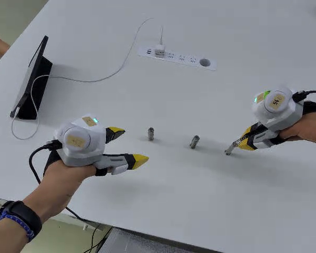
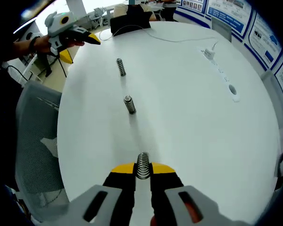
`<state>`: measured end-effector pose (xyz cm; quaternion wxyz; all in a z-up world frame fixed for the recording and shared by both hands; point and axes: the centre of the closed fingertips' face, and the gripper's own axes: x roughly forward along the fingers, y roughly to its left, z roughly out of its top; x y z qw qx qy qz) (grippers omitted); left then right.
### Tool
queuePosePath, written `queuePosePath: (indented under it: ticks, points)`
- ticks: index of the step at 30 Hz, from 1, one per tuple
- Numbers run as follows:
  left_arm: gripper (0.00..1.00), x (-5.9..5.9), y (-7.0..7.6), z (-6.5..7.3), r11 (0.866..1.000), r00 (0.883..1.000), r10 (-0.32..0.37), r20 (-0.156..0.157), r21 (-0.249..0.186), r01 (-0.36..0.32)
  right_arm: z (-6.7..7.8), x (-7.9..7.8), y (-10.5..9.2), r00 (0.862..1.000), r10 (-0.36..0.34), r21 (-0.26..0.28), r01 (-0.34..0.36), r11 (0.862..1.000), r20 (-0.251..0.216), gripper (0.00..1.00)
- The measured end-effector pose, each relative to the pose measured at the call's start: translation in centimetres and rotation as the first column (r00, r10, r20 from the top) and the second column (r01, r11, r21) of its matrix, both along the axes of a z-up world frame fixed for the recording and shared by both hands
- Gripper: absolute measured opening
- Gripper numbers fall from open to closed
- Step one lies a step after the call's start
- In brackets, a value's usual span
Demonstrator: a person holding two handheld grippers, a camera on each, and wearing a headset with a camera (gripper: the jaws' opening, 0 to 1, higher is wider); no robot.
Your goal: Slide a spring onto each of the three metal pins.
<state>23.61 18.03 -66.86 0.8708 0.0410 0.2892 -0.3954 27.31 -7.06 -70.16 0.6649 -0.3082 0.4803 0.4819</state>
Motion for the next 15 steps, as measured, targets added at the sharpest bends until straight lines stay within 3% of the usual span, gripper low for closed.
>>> queuePosePath:
  ticks: [15]
  points:
    - [0.63,-0.33,0.53,-0.25,1.000,1.000,0.001,-0.014,0.001,-0.001,-0.88,-0.10,0.55,1.000,0.014,-0.016,-0.014,1.000,-0.005,0.13]
